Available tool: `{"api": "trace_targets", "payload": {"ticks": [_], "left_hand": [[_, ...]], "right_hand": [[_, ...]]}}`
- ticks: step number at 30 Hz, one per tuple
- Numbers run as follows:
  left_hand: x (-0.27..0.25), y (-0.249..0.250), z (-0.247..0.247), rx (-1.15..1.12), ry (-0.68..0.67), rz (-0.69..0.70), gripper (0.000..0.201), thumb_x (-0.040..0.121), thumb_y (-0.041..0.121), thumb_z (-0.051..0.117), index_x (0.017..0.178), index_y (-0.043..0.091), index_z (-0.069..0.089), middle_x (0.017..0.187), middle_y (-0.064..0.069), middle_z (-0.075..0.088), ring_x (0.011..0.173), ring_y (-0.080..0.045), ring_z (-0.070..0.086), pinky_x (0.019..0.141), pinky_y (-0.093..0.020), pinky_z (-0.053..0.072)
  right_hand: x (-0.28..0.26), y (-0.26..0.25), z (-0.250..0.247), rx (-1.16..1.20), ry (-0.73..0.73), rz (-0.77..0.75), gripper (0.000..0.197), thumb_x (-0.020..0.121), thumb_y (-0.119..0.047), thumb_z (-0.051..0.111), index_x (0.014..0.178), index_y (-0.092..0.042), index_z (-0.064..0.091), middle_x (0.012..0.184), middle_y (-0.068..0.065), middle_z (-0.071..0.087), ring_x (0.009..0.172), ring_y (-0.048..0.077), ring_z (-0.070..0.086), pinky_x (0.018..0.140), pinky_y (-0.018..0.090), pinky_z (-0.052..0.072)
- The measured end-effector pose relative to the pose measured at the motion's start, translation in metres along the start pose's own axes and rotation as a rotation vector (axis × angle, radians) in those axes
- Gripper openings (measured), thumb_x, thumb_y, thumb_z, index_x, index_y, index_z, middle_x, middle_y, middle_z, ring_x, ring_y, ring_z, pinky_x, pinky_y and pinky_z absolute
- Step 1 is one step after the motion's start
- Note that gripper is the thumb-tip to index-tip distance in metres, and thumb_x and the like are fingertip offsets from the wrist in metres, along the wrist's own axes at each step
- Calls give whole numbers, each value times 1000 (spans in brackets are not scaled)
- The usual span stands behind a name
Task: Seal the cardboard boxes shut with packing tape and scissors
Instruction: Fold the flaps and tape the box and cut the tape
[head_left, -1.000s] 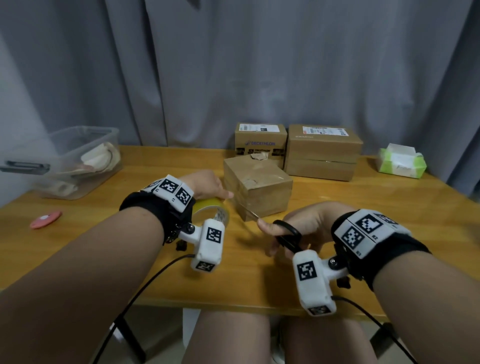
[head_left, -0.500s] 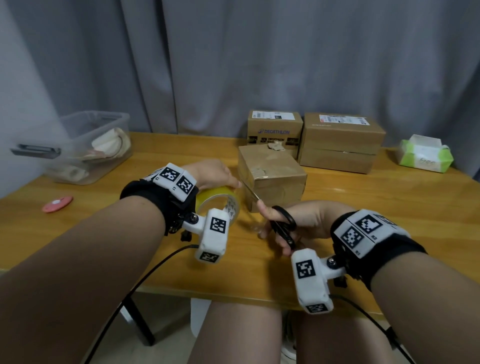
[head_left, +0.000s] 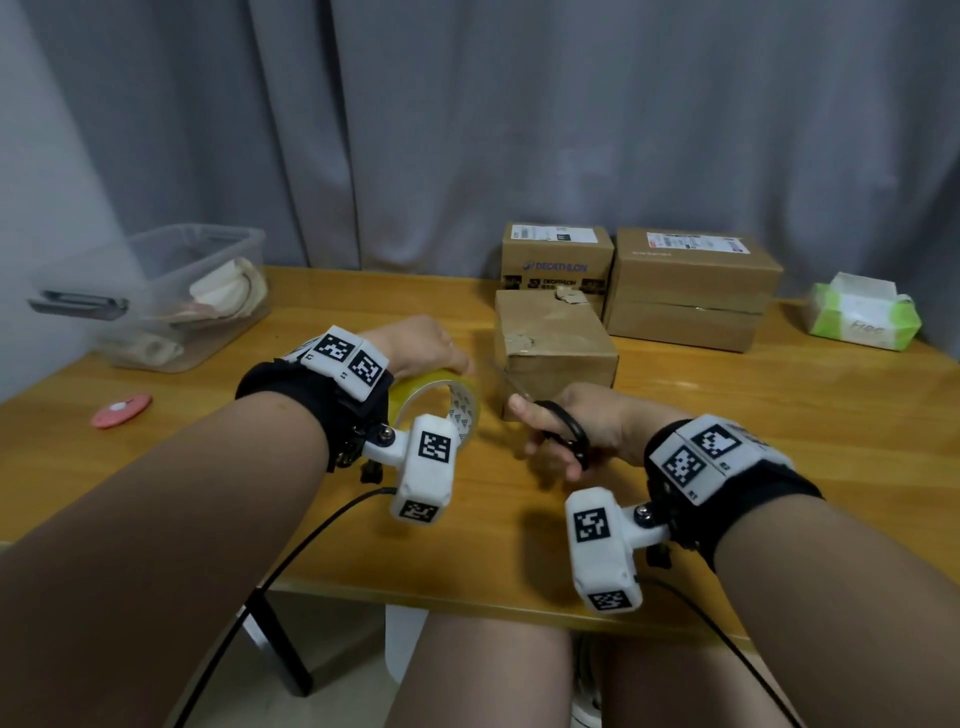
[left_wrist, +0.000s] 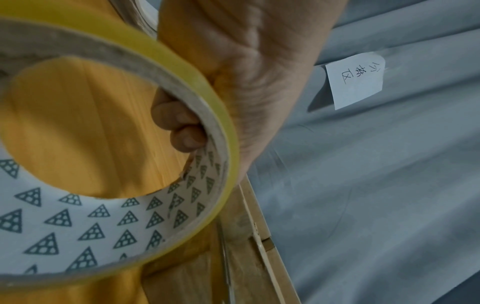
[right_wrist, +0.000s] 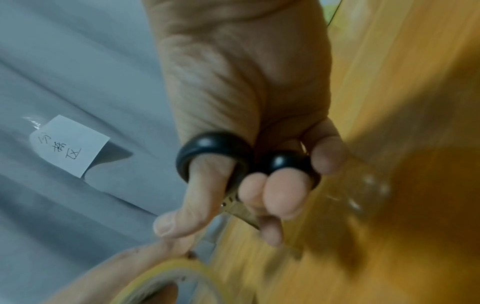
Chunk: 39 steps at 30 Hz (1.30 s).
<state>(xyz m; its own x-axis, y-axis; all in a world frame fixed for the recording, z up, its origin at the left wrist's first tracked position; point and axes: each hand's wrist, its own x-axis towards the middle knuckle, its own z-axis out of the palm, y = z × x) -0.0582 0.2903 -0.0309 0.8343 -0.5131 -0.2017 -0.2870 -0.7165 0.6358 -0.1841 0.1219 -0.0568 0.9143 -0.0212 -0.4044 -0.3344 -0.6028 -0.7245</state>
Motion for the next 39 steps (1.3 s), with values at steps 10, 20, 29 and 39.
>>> {"api": "trace_targets", "payload": {"ticks": [10,20,29,39], "left_hand": [[-5,-1,8,-101,96,99,16,88,22,65,79,10,59,59,4,57,39,-1,50,49,-18,40],[0,14,26,-95,195,262,24,88,27,65,73,10,57,93,-7,69,83,-15,62,80,-31,49],[1,7,28,-162,280,235,20,90,25,62,79,9,57,70,1,57,67,-5,53,67,-22,38],[-3,-1,25,-217,274,202,26,89,32,63,87,6,60,68,1,54,58,-8,47,53,-20,37]], "right_hand": [[-12,3,-30,-759,74,339,44,83,-52,67,66,-12,60,49,-3,61,49,14,57,60,28,49],[-4,-3,-19,-896,104,215,47,89,-31,67,125,-5,53,91,6,60,61,15,51,52,22,42],[-4,-15,-35,-838,571,-121,21,94,-37,53,80,-21,57,77,-3,57,71,19,56,49,25,37],[68,-11,-31,-834,650,-100,45,99,-24,44,140,-10,37,150,10,35,138,27,32,115,40,22]]}}
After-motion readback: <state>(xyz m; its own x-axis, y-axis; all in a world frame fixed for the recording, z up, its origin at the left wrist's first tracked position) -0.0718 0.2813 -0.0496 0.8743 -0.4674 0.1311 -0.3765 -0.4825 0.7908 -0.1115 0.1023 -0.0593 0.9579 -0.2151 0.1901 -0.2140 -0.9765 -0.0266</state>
